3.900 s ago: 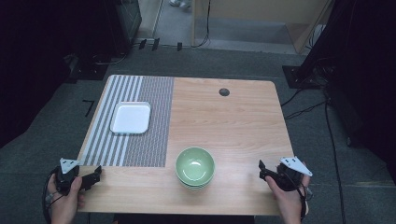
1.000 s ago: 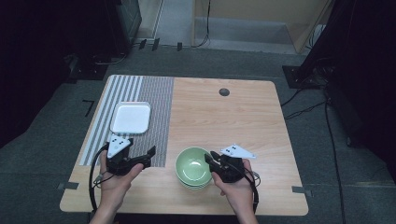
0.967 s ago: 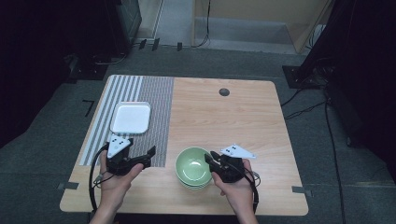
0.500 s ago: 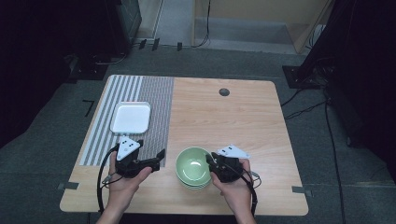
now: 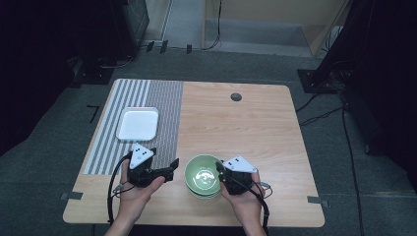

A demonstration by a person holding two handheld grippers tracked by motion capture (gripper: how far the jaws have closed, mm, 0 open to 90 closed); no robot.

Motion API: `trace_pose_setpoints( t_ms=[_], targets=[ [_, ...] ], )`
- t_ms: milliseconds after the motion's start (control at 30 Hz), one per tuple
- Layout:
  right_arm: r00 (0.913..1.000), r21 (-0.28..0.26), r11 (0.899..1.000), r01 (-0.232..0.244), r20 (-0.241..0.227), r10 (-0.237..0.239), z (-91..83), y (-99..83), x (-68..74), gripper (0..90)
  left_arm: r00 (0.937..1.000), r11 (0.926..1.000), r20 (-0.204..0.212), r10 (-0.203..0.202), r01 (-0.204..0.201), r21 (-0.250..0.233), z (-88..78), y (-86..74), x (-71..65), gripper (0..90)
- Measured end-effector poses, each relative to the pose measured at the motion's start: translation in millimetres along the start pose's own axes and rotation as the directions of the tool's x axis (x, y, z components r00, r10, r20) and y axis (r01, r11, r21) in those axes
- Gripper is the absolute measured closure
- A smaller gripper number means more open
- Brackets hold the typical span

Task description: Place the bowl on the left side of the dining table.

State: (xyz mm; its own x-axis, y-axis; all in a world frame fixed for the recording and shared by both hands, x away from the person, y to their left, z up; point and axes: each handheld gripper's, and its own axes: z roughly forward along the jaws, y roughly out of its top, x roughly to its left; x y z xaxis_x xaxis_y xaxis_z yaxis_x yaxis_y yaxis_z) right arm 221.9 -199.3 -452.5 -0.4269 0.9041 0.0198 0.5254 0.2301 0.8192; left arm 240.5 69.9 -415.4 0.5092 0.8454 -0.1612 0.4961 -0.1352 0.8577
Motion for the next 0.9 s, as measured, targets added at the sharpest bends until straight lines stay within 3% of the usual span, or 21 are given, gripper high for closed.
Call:
trace_pose_setpoints(
  t_ms=[100,233,433,567,633,767,800,833,867,900],
  targets=[
    [0.9997,-0.043,0.999,0.025,0.007,-0.025,0.0,-1.3,1.2,82.3,1.0,1.0,0.001,-0.003,0.003,-0.001,-0.1,0.2,0.6,13.4],
    [0.9994,-0.053,0.998,0.034,0.012,-0.034,-0.7,-0.8,2.2,82.4,1.0,1.0,0.001,-0.004,0.004,-0.001,0.2,-0.1,0.9,13.4],
    [1.0,0.008,1.0,0.007,-0.002,-0.007,-4.8,6.4,1.9,77.5,0.9999,1.0,0.011,0.001,-0.001,0.003,0.9,-0.2,-1.8,13.4],
    [1.0,0.028,1.0,-0.001,0.008,0.001,-6.9,8.9,1.9,81.3,0.9998,1.0,0.017,0.008,-0.008,0.005,2.1,-0.2,-5.5,13.5],
    [0.9993,0.03,0.999,0.016,0.032,-0.017,-5.5,7.9,3.5,83.7,0.9997,0.9999,0.02,0.014,-0.014,0.006,2.7,-0.5,-7.5,13.4],
    [0.9995,-0.003,1.0,0.023,0.02,-0.023,-4.9,5.8,2.2,84.2,0.9993,0.9999,0.033,0.015,-0.015,0.006,4.6,-1.4,-10.9,13.5],
    [0.9984,-0.042,0.998,0.05,0.027,-0.049,-5.5,4.8,3.8,84.6,0.9992,0.9998,0.038,0.017,-0.017,0.008,5.1,-1.8,-11.9,13.5],
    [0.9984,-0.042,0.998,0.05,0.027,-0.049,-5.5,4.8,3.8,84.6,0.999,0.9998,0.039,0.02,-0.02,0.009,5.5,-2.1,-12.4,13.5],
    [0.9971,-0.064,0.996,0.07,0.033,-0.068,-6.1,4.3,5.0,85.1,0.9989,0.9997,0.041,0.022,-0.022,0.01,5.9,-2.4,-13.1,13.5],
    [0.9953,-0.129,0.987,0.095,0.032,-0.091,-11.1,5.7,7.8,85.8,0.9988,0.9997,0.042,0.024,-0.024,0.011,6.3,-2.5,-13.4,13.5]
  ],
)
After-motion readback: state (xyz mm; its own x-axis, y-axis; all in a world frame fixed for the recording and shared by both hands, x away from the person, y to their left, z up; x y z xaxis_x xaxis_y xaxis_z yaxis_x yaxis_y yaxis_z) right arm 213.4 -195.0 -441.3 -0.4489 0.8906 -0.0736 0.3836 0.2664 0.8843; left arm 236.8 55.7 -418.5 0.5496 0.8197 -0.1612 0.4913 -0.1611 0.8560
